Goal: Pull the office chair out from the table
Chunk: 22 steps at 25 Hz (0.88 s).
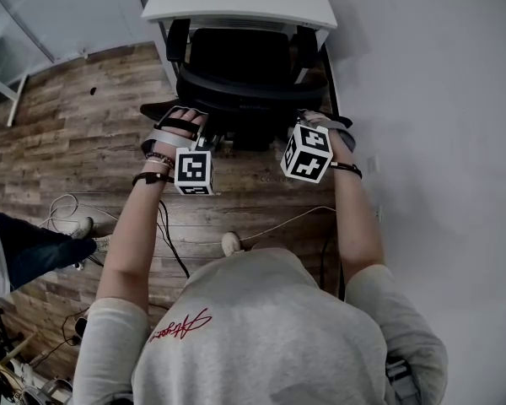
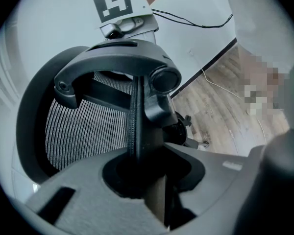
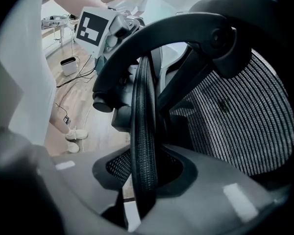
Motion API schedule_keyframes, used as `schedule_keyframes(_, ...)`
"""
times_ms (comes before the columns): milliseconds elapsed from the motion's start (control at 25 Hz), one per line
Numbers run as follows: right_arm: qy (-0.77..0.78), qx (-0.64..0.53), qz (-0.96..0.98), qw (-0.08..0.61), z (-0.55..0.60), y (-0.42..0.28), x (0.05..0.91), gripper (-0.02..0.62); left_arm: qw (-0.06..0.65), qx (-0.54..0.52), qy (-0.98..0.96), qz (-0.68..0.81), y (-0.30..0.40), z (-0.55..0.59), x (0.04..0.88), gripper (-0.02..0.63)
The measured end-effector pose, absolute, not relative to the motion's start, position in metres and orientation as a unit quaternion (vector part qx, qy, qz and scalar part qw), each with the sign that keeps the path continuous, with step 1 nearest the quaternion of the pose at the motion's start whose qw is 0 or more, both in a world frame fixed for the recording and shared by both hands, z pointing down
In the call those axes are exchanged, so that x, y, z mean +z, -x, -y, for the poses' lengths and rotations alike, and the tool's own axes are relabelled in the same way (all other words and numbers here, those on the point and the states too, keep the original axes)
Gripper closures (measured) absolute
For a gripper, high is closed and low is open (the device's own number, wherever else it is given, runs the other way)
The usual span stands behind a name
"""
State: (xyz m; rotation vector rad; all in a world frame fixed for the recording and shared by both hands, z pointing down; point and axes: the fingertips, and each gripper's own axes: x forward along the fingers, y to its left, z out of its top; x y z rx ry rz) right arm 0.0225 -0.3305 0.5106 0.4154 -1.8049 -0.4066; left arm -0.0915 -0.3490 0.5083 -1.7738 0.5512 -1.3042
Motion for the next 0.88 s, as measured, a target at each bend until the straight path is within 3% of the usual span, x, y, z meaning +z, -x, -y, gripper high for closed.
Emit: schedule_keyframes(880, -0.172, -0.175, 0.774, 0.584, 0.294, -0.029, 0.512, 0.482, 0.42, -0.524, 0.705, -0.226, 0.086, 0.312, 0.51, 0.506)
